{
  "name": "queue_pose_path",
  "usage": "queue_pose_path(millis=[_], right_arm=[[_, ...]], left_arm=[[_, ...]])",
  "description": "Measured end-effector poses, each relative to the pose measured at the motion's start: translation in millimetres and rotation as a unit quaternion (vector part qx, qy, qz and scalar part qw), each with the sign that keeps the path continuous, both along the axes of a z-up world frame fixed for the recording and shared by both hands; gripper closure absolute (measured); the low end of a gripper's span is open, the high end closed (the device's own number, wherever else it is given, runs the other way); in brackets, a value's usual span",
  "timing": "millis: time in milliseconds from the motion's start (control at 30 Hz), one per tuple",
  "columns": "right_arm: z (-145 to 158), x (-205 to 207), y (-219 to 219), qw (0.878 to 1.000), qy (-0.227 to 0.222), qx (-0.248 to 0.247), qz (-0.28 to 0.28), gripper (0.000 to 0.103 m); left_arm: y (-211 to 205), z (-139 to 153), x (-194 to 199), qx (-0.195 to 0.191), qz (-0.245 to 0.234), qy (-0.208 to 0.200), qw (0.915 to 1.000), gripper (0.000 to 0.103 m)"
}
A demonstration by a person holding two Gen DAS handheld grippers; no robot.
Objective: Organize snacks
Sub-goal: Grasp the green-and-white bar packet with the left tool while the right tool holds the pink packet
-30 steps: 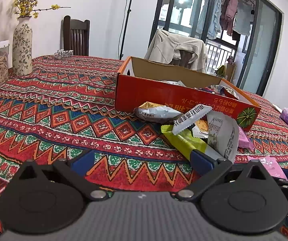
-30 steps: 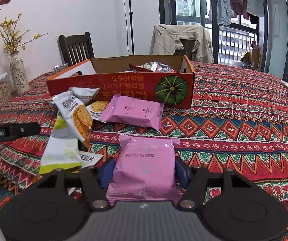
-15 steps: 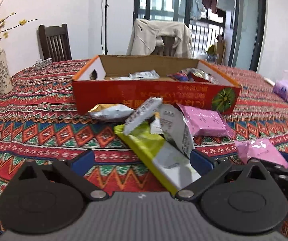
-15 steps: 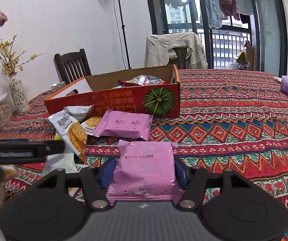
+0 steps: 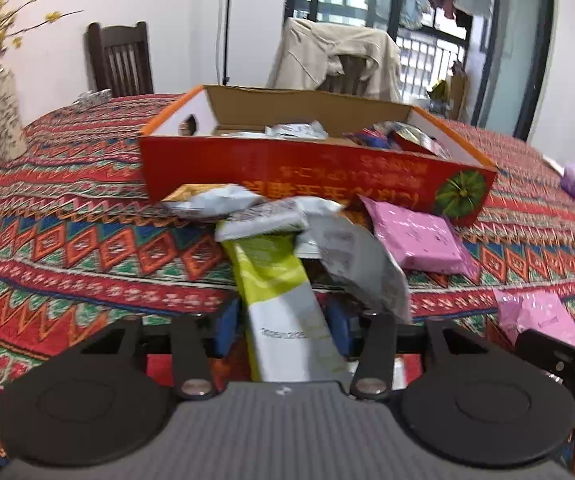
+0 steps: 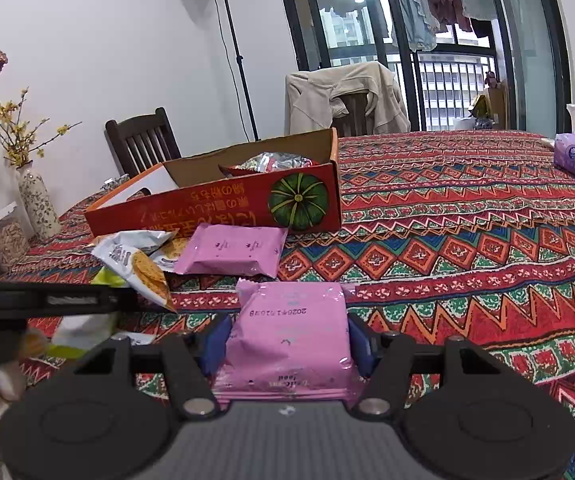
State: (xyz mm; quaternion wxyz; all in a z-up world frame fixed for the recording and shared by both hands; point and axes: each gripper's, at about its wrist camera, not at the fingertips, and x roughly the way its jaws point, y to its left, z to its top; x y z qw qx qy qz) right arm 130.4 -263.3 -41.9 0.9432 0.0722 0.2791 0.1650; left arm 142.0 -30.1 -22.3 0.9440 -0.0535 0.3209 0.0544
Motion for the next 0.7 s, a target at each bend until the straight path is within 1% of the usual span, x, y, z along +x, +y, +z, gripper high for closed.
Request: queue_pose_path(millis=[100, 233, 300, 433, 467, 533, 633, 700], right_arm=[[-3, 2, 2, 1.0, 0.005, -0.001, 0.0, 0.042], [-2, 1, 5, 1.0, 0.004, -0.002, 0.001, 0.042], [-2, 1, 6, 1.0, 0.003, -0.005, 0.001, 0.042], [-1, 0, 10, 1.0, 0.004, -0.011, 0.002, 0.042], [-1, 0, 11, 1.0, 0.003, -0.012, 0.002, 0.042], [1, -2, 12, 1.0, 0.0, -0.014, 0.001, 0.042], [3, -2, 13, 1.0, -0.001, -0.017, 0.001, 0.042], [3, -2, 14, 1.0, -0.001, -0.018, 0.001, 0.042]], left_arm=[[12, 2, -5, 0.006, 0.007, -0.002, 1.0, 0.063], [27, 3, -10, 0.01, 0.017, 0.0, 0.9998, 0.063], [30, 3, -9, 0.009, 0.014, 0.002, 0.9999, 0.061], [26, -1, 0, 0.024, 0.002, 0.009, 0.9997, 0.06], [26, -3, 4, 0.027, 0.001, 0.012, 0.9996, 0.063], [25, -5, 3, 0.037, -0.003, 0.006, 0.9993, 0.065], [31, -3, -5, 0.021, -0.005, -0.001, 0.9998, 0.066], [34, -2, -12, 0.032, 0.006, -0.01, 0.9994, 0.066]])
